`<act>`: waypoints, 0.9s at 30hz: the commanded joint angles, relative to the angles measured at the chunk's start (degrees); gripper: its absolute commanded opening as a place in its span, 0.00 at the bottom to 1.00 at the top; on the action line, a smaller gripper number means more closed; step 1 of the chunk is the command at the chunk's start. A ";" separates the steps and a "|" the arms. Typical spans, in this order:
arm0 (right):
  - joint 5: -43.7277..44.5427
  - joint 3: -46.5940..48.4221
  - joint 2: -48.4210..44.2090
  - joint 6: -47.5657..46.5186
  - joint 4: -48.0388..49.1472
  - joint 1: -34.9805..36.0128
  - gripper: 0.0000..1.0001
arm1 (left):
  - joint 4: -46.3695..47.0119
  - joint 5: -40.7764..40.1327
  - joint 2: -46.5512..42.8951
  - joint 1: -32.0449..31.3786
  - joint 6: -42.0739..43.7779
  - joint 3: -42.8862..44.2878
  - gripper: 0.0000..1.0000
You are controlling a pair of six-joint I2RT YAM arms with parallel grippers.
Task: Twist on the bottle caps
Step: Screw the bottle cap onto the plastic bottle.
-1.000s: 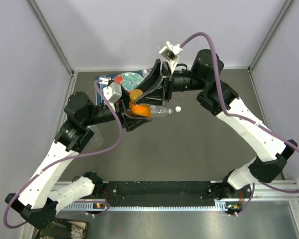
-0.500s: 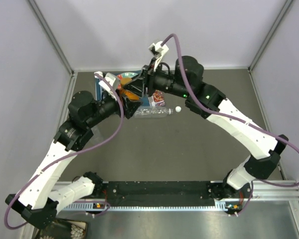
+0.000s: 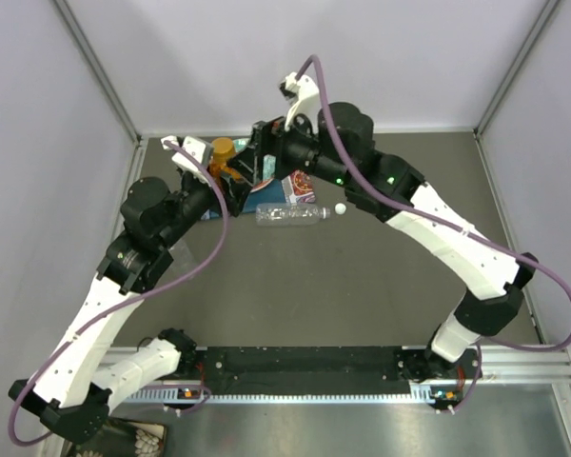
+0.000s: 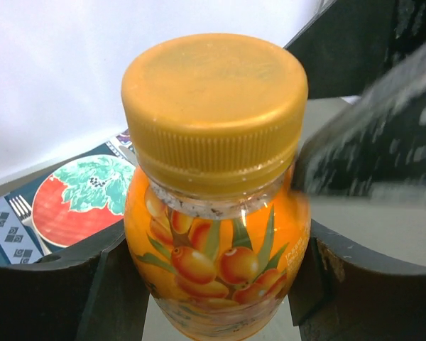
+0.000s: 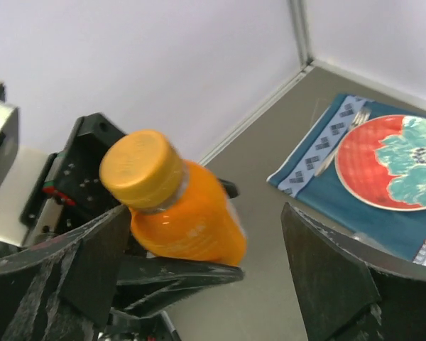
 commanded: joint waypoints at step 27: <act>-68.68 -17.05 -9.51 19.02 46.61 -11.43 0.72 | 25.63 66.33 3.36 -1.66 -16.28 -2.62 0.00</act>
